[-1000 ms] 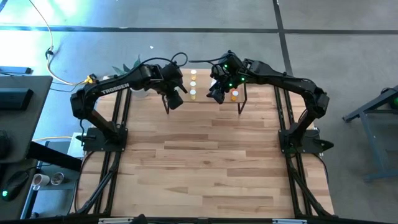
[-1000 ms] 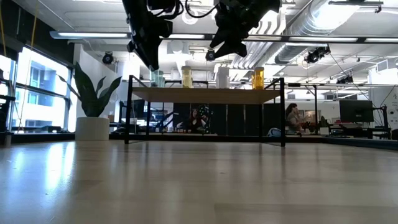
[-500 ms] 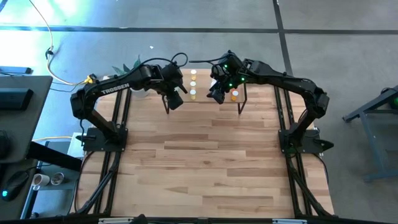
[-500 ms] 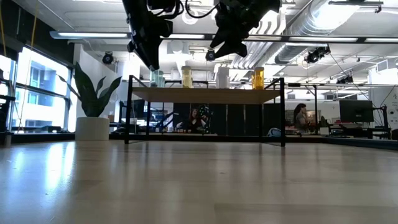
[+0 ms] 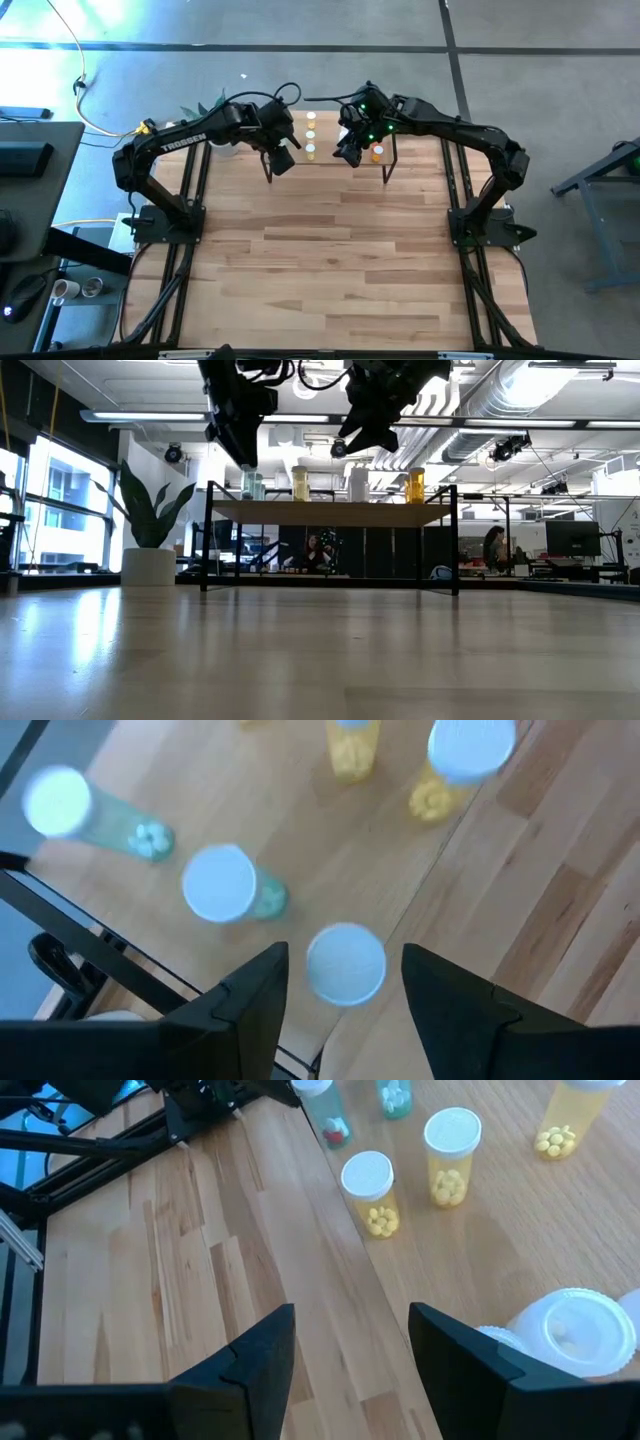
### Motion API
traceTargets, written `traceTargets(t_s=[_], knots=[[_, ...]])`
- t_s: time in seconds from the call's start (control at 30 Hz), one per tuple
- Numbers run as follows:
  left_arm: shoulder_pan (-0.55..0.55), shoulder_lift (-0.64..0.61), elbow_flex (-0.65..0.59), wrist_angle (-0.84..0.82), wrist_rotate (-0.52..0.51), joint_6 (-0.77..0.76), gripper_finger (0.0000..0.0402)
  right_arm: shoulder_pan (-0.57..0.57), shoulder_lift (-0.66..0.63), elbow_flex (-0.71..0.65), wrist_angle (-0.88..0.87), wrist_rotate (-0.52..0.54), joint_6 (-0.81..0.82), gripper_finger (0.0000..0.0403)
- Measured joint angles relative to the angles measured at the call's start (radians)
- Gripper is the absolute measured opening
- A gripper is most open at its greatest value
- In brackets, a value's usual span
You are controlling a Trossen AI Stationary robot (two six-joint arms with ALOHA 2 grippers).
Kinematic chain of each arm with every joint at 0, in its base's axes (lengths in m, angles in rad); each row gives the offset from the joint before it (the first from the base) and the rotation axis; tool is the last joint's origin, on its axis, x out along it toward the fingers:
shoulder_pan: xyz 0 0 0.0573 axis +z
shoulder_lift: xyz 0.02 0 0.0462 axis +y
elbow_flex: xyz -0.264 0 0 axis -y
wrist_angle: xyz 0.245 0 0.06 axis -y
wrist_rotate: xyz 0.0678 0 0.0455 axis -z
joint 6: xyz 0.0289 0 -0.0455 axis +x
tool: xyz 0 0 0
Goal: Pick and place medicine bottles onto shelf by color
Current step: Put the blue pill bottle aligned with the other blue pill bottle on the shelf, then return to Home Position
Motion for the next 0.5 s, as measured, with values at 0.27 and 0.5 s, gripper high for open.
traceTargets(t_s=[0.27, 0.5], knots=[[0.000, 0.000, 0.097, -0.003, 0.000, 0.037, 0.0189, 0.000, 0.000, 0.000, 0.000, 0.000, 0.003, 0.0187], [0.000, -0.033, 0.212, -0.022, 0.001, 0.091, 0.0188, 0.005, 0.000, 0.000, 0.000, 0.000, 0.011, 0.0187]])
